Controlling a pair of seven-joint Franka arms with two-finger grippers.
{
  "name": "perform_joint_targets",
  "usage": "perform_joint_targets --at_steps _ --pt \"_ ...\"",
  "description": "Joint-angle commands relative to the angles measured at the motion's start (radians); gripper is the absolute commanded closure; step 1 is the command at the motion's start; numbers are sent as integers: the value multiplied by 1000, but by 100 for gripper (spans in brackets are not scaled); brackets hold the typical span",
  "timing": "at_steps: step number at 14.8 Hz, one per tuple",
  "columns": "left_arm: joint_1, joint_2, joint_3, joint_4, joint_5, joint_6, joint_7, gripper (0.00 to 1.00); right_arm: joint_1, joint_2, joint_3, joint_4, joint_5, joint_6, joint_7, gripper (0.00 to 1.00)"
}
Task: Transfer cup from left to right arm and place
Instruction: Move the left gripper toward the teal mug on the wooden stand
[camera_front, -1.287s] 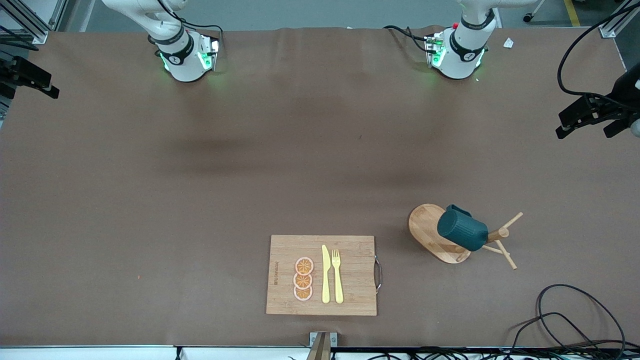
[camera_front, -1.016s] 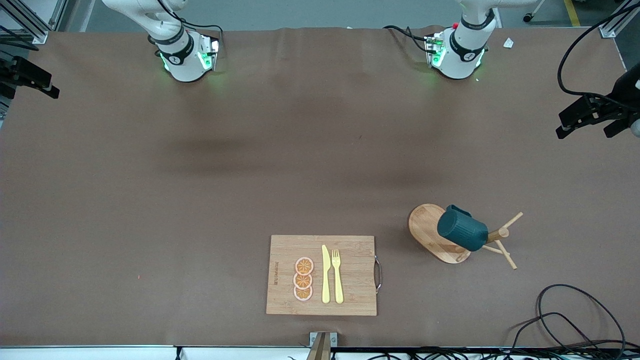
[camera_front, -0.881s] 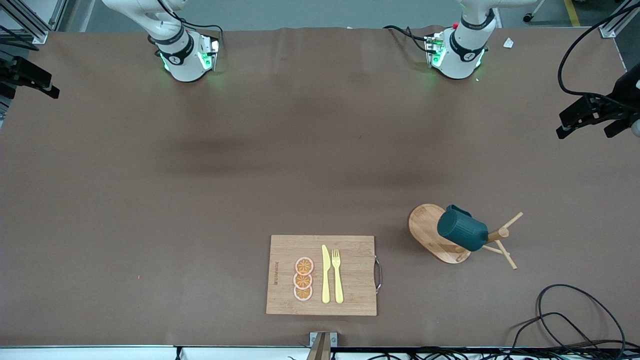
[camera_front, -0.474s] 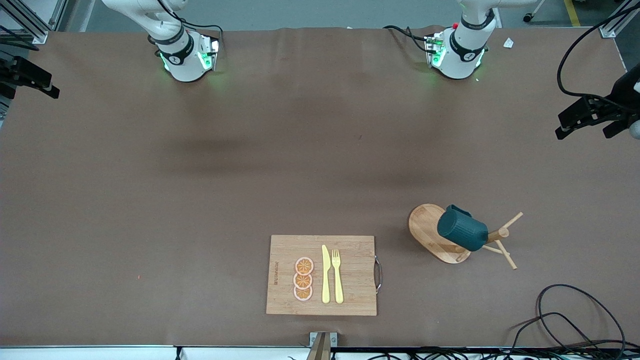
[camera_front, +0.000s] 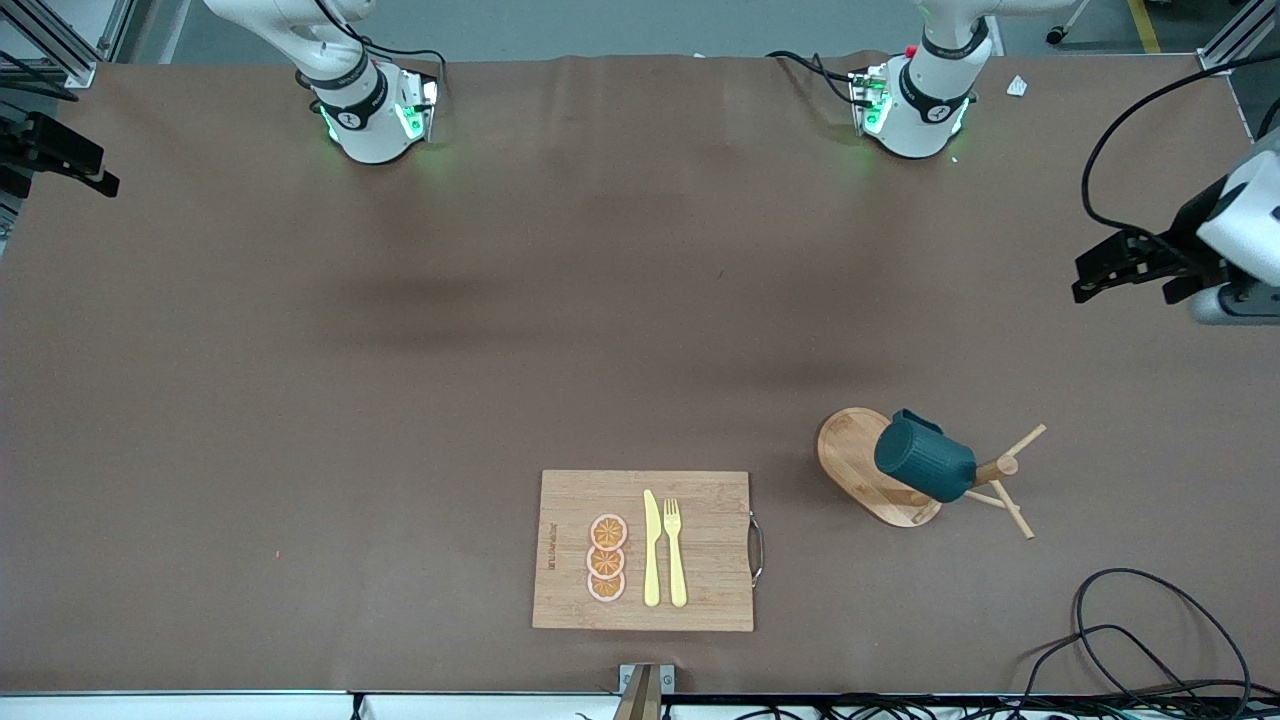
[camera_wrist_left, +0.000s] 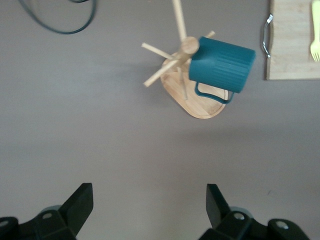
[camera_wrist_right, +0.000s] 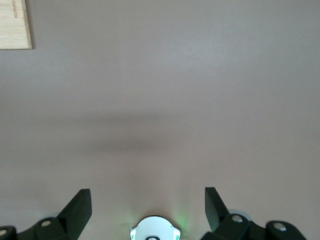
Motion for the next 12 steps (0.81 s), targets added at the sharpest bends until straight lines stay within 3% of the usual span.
perform_joint_targets --at_steps 1,6,8,12 --pt "-10 31 -3 6 6 28 211 1 -17 -17 12 -16 7 -4 -17 0" --pt "-8 86 -16 4 18 101 671 1 -14 -17 16 -17 7 -4 -17 0" --pt "-7 112 -16 3 35 196 886 1 -14 -17 17 -17 7 -4 -17 0" --pt "-8 172 -16 4 53 297 1156 0 -14 -17 16 -17 7 -4 -17 0"
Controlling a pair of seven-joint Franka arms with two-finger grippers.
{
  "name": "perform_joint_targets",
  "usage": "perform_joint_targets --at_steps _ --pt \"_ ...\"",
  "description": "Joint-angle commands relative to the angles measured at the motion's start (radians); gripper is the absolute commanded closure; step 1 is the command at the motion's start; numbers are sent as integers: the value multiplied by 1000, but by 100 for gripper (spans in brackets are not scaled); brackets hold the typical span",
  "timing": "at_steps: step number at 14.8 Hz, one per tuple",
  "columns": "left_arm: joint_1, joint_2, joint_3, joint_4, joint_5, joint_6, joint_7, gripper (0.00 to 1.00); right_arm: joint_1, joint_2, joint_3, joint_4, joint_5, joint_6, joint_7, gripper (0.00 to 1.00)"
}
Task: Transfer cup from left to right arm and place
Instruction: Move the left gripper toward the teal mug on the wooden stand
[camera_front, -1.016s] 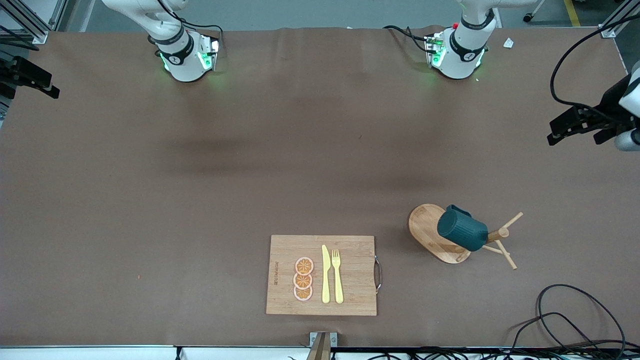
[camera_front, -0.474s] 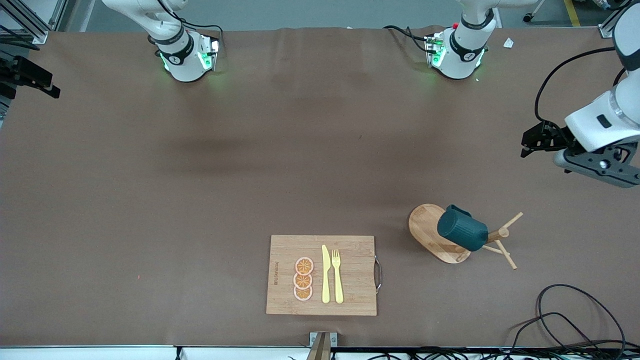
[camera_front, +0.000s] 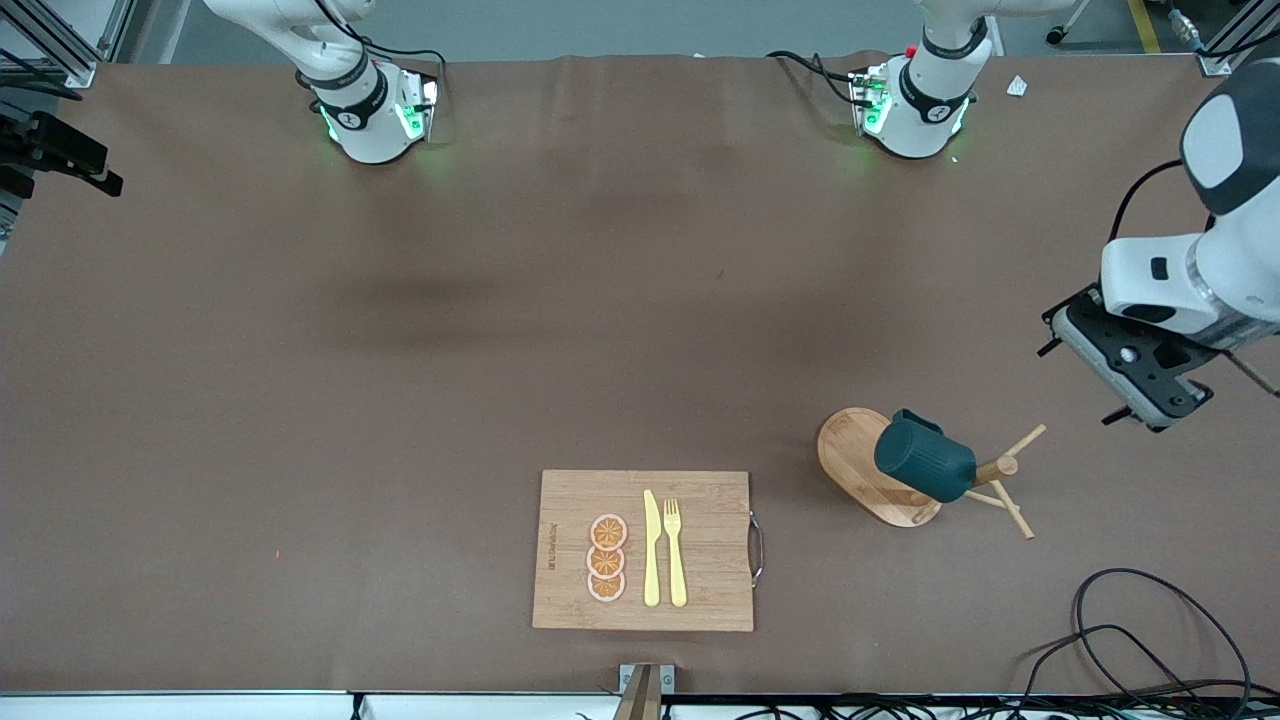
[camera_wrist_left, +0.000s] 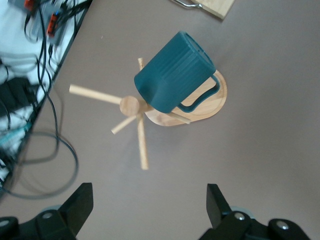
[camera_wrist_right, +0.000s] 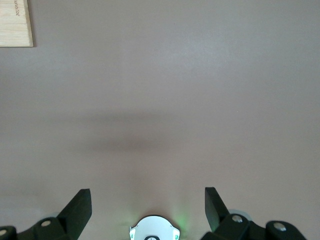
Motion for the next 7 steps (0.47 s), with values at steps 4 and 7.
perform_joint_targets --at_steps 4,7 --pt "-3 80 -27 10 25 87 344 0 -15 -17 9 -17 7 -2 -12 0" --pt "-3 107 -64 8 25 131 454 0 -14 -17 9 -17 7 -2 -12 0"
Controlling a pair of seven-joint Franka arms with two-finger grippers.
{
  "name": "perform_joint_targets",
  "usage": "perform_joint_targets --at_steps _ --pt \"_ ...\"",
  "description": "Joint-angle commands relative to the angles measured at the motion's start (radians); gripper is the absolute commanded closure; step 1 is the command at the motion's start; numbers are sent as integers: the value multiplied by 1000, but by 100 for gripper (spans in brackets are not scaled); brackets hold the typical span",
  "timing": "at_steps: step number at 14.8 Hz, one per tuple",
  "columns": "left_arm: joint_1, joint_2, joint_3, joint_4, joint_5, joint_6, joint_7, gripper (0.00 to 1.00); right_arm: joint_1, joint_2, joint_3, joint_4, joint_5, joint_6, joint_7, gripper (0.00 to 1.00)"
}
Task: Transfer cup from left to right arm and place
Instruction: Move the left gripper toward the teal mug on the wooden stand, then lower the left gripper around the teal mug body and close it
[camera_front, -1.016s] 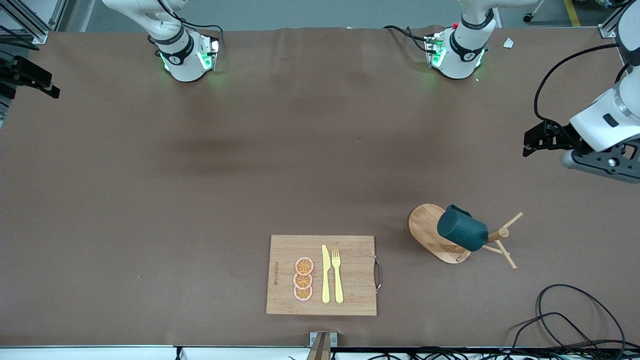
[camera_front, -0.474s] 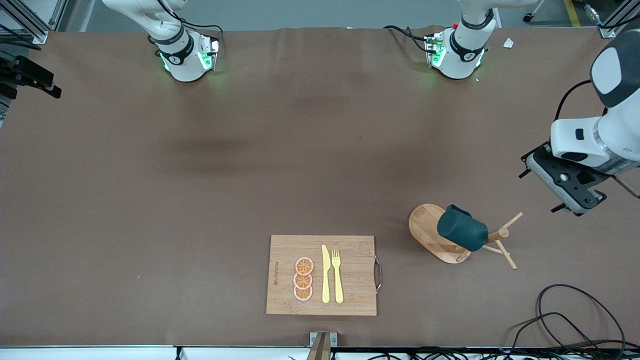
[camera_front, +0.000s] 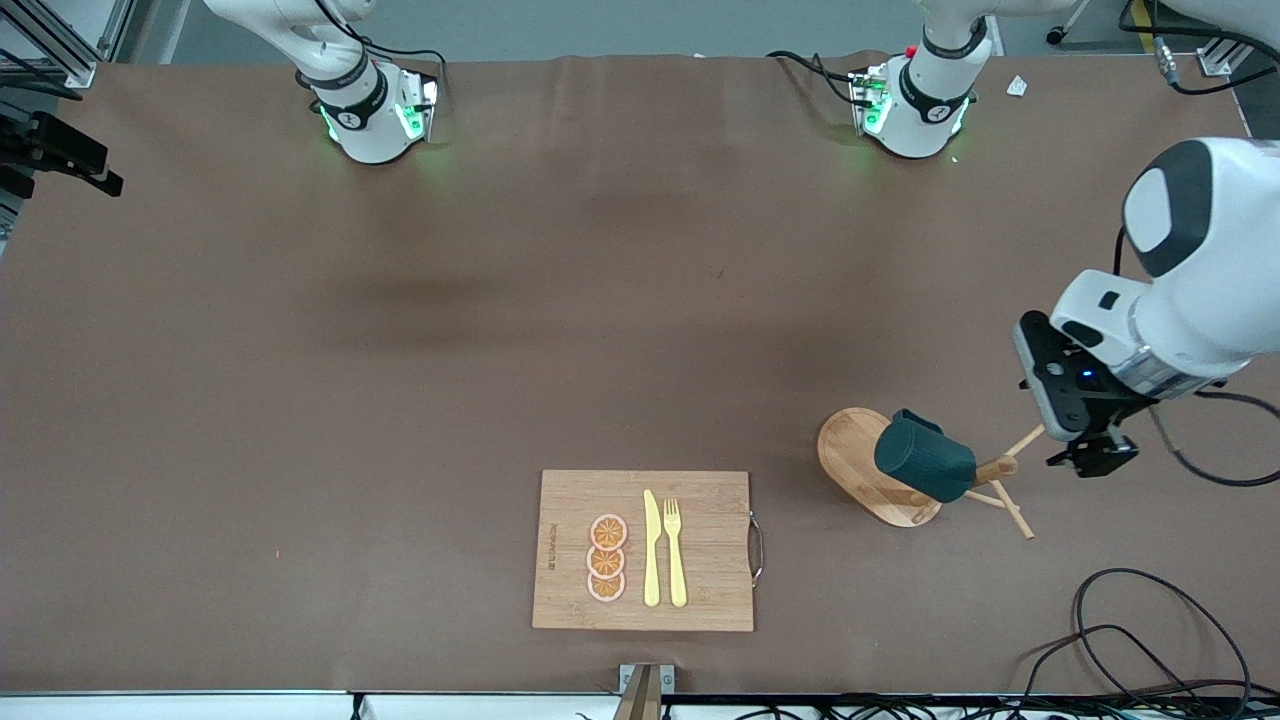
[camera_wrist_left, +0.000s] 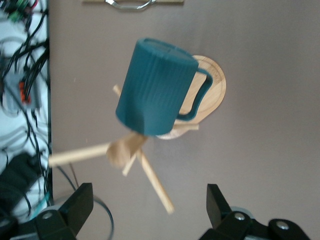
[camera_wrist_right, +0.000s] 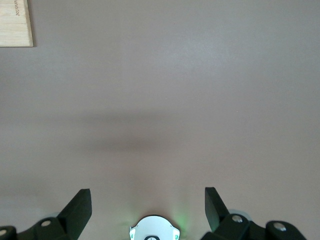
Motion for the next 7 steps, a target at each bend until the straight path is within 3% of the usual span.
perform_joint_targets --at_steps 1,7 --pt "-2 20 -25 9 16 51 94 0 -15 -17 11 -16 7 -2 -12 0" --pt "-2 75 -34 9 8 134 236 0 -17 -17 9 -16 7 -2 -28 0"
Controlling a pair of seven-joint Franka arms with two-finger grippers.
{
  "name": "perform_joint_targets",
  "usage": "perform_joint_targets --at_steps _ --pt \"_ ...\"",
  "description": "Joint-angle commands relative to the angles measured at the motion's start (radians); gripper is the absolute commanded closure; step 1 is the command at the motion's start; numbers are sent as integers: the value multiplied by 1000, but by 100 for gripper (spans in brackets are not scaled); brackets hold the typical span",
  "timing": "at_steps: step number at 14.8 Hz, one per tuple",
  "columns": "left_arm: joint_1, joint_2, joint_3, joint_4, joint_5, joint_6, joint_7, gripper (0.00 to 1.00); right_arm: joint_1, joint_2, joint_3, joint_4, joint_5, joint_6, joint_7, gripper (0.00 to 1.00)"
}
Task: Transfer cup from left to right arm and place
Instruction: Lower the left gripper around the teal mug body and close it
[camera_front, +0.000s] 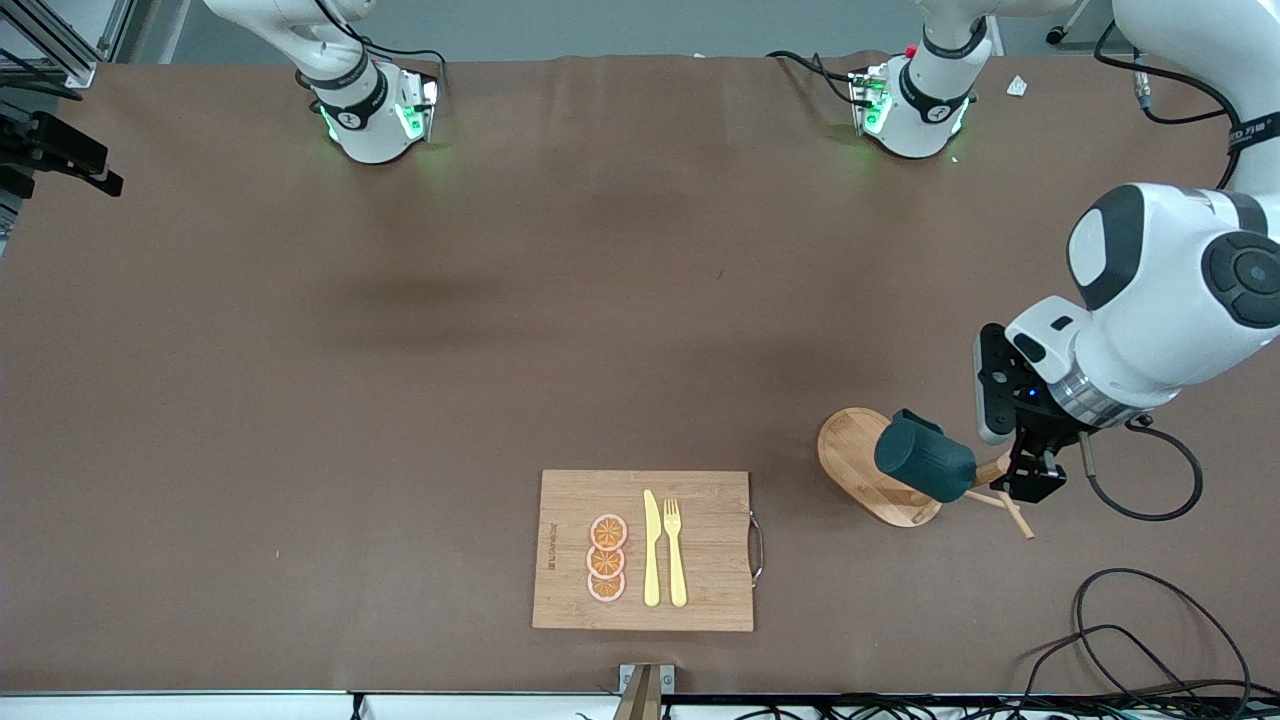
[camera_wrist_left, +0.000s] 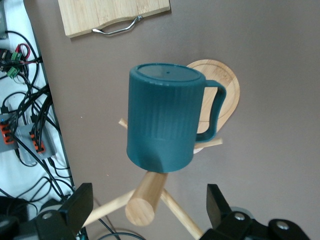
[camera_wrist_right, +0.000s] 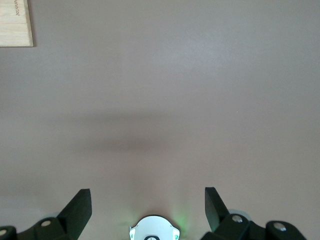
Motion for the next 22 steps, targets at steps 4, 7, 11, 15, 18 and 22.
perform_joint_targets --at_steps 4,7,11,15,18,22 --pt "8 40 -33 9 7 44 37 0 -18 -17 9 -16 7 -2 -28 0" --pt "14 71 -33 7 -13 69 40 0 -18 -17 9 -16 7 -2 -28 0" --pt "17 100 -33 4 -33 95 52 0 -18 -17 8 -16 7 -2 -28 0" --pt "17 111 -34 3 -52 95 52 0 -20 -17 8 -16 7 -2 -28 0" --pt "20 123 -34 1 -65 95 52 0 -20 -17 8 -16 7 -2 -28 0" --pt "21 141 -34 -1 -95 95 54 0 -20 -17 8 -16 7 -2 -28 0"
